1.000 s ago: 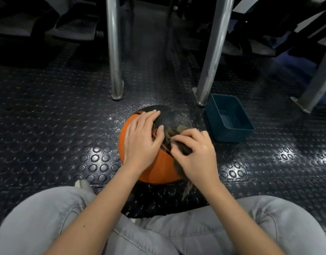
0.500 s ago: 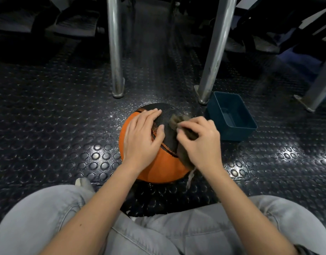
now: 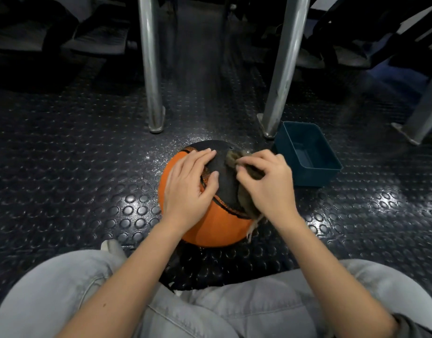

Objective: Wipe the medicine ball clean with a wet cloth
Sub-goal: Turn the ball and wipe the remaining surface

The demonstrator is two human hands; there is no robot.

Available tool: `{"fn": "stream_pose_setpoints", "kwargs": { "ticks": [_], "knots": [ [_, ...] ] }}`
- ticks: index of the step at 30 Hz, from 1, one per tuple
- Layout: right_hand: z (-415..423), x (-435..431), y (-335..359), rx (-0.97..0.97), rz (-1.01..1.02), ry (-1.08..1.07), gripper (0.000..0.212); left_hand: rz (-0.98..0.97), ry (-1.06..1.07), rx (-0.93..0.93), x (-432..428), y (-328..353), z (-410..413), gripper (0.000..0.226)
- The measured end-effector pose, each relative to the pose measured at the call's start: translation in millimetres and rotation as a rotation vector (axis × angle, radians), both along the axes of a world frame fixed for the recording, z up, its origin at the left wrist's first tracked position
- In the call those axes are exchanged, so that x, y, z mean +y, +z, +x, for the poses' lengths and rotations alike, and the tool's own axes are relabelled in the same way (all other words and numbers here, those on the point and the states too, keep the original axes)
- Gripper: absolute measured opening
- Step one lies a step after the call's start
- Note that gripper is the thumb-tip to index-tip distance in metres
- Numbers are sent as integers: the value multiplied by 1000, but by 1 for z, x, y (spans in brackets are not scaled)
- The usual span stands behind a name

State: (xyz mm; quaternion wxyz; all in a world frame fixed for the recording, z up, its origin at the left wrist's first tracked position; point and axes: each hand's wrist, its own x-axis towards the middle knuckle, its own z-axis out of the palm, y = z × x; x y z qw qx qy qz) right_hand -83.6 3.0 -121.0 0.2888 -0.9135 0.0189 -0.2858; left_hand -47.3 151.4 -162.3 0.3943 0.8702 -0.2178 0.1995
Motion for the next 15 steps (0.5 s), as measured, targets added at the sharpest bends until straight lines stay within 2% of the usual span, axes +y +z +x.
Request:
{"fn": "stream_pose_setpoints", "kwargs": {
  "ticks": [3, 5, 8, 11, 13, 15],
  "knots": [
    [20, -27, 0, 154, 210, -117, 16, 10, 1, -20, -4, 4, -4, 46],
    [22, -31, -1, 191, 287, -152, 17, 23, 14, -31, -5, 4, -6, 46],
    [3, -10, -1, 73, 130, -121, 14, 31, 47, -20, -4, 2, -7, 46],
    [-13, 12, 0, -31, -35, 24, 12, 7, 34, 29, 1, 2, -3, 50],
    [-4, 4, 3, -5, -15, 39, 11, -1, 6, 34, 2, 3, -3, 50],
    [14, -12, 2, 72, 51, -42, 14, 5, -12, 17, 1, 4, -3, 48]
  ]
}}
